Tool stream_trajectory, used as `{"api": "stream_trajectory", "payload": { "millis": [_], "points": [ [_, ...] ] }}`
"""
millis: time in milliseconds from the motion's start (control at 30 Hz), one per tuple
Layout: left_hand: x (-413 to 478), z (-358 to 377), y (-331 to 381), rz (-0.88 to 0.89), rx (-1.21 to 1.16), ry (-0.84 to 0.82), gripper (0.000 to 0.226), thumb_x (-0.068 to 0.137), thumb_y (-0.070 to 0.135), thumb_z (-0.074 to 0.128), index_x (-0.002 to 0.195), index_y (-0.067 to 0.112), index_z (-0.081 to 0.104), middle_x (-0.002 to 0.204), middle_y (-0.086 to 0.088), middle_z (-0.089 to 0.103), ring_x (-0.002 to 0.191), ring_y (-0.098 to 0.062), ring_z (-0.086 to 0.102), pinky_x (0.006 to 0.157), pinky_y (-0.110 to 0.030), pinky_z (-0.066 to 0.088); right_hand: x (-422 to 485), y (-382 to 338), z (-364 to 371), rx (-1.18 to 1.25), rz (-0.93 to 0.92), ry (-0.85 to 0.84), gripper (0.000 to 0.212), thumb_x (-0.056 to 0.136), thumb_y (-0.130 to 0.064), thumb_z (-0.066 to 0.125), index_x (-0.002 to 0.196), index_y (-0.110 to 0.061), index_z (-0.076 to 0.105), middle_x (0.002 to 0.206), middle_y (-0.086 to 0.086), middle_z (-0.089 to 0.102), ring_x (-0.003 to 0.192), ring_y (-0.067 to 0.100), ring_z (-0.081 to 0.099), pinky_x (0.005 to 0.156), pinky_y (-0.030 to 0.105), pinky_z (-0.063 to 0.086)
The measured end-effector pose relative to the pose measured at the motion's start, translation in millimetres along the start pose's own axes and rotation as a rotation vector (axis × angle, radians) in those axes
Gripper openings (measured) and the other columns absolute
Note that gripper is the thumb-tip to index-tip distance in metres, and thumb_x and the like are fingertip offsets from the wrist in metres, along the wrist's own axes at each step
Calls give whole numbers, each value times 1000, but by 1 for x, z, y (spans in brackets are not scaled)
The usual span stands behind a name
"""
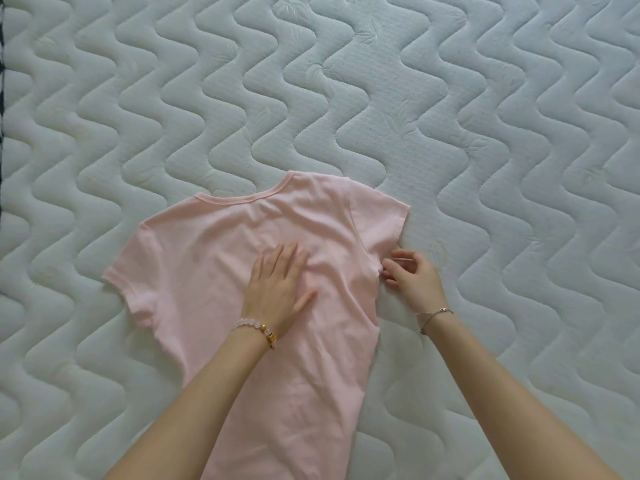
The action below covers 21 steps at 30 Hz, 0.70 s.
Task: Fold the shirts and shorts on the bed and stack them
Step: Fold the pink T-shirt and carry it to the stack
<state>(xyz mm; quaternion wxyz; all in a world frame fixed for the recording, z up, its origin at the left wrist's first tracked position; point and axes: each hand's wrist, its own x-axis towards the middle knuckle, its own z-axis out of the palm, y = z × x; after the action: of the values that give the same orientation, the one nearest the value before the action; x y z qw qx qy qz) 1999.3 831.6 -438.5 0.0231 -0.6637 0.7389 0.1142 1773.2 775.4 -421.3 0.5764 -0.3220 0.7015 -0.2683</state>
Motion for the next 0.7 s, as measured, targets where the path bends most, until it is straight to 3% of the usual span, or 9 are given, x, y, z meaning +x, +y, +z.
{"api": "stream_trajectory", "payload": {
  "millis": [133,267,400,500,633,700],
  "points": [
    [-14,2,8,-27,-11,-18,68,80,52,36,135,14,44,138,-9,50,127,-29,48,104,-41,20,-6,-15,13,154,92,42,29,84,-8,66,108,-10,49,89,2,58,74,13,60,69,32,55],
    [-19,1,12,-52,-23,-49,69,79,51,35,135,14,48,138,-8,50,127,-27,48,106,-44,33,-10,-17,22,232,99,79,38,81,-1,68,112,-10,49,83,-1,54,71,9,55,62,29,50],
    [-22,-1,8,-52,-52,-84,68,80,50,33,136,14,47,139,-8,49,129,-27,46,103,-49,36,-13,-16,19,365,107,97,31,83,4,63,111,-5,52,82,1,55,70,10,57,62,20,53],
    [-23,-2,6,-42,-48,-91,67,78,50,34,133,15,50,138,-8,50,128,-28,47,101,-49,38,-16,-10,7,304,115,87,26,85,2,62,109,-3,54,90,6,59,78,15,61,69,22,55],
    [-21,-3,7,-42,-51,-108,67,79,50,33,132,14,51,139,-9,49,129,-28,46,102,-49,37,-28,5,0,274,224,52,2,90,-8,59,88,-8,59,83,8,63,61,9,64,60,18,56],
    [-21,-3,7,-44,-49,-110,68,78,50,33,132,13,51,139,-9,49,129,-28,46,102,-49,37,-33,7,3,278,280,4,13,91,-18,59,85,-7,63,81,8,66,66,13,65,62,21,56]
  ]
}}
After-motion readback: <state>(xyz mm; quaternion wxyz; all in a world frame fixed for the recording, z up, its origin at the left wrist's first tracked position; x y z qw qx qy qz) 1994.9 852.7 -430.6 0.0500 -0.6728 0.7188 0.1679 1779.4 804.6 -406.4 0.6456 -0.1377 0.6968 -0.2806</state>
